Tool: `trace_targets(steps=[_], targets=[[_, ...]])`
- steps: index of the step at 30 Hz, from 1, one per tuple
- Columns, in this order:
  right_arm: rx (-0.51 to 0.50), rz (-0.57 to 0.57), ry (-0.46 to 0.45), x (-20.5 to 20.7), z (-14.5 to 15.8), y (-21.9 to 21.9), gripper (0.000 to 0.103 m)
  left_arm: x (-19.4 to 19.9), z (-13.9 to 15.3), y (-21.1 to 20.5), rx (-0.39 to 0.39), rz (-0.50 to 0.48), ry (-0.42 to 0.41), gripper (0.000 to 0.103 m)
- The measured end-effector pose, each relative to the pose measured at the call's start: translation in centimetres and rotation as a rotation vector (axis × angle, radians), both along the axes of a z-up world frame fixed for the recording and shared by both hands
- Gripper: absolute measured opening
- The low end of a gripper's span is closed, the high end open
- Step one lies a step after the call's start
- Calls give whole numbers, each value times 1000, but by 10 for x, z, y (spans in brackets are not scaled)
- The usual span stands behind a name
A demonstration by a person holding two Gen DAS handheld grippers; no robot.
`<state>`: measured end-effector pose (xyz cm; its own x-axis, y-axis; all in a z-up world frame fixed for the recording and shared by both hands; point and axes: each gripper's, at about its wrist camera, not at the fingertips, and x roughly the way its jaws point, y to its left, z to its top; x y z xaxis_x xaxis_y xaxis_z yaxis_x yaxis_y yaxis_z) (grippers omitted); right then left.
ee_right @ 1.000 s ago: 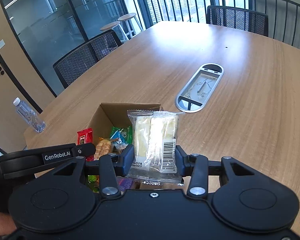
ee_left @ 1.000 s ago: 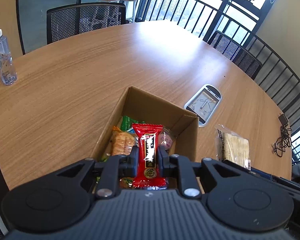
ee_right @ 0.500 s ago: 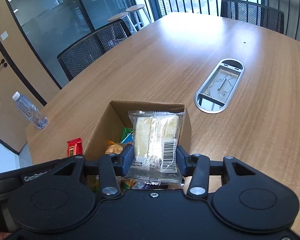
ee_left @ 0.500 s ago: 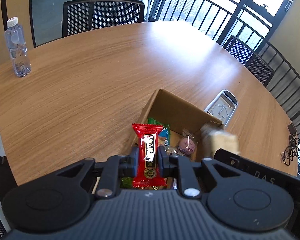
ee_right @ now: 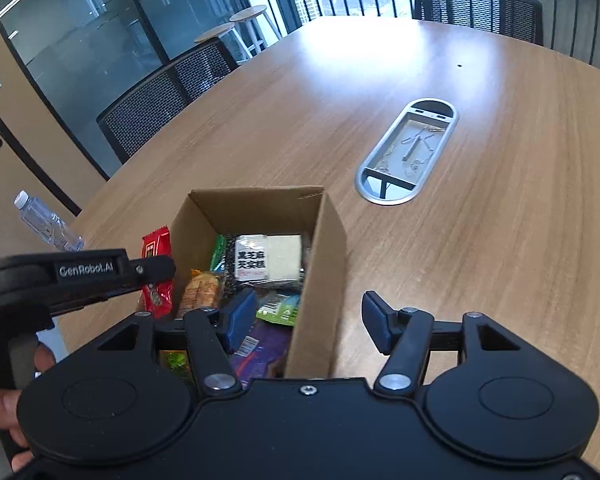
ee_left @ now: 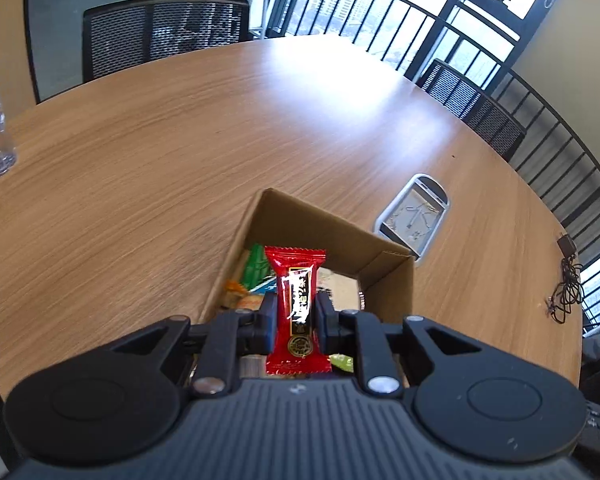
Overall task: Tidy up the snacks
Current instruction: 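Open the right tool to drop the bread packet while the left tool releases the red packet into the box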
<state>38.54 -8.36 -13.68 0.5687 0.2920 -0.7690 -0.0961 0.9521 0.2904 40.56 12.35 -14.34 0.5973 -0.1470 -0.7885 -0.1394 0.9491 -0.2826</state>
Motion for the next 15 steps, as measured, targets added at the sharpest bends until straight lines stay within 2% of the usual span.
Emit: trace_targets(steps=[7, 11, 15], targets=[[1, -59, -6, -9, 2, -24, 63, 5, 2, -21, -19, -57, -11, 19], [2, -75, -3, -15, 1, -31, 63, 4, 0, -28, -48, -85, -12, 28], [2, -80, 6, -22, -1, -35, 65, -2, -3, -28, -29, -74, 2, 39]])
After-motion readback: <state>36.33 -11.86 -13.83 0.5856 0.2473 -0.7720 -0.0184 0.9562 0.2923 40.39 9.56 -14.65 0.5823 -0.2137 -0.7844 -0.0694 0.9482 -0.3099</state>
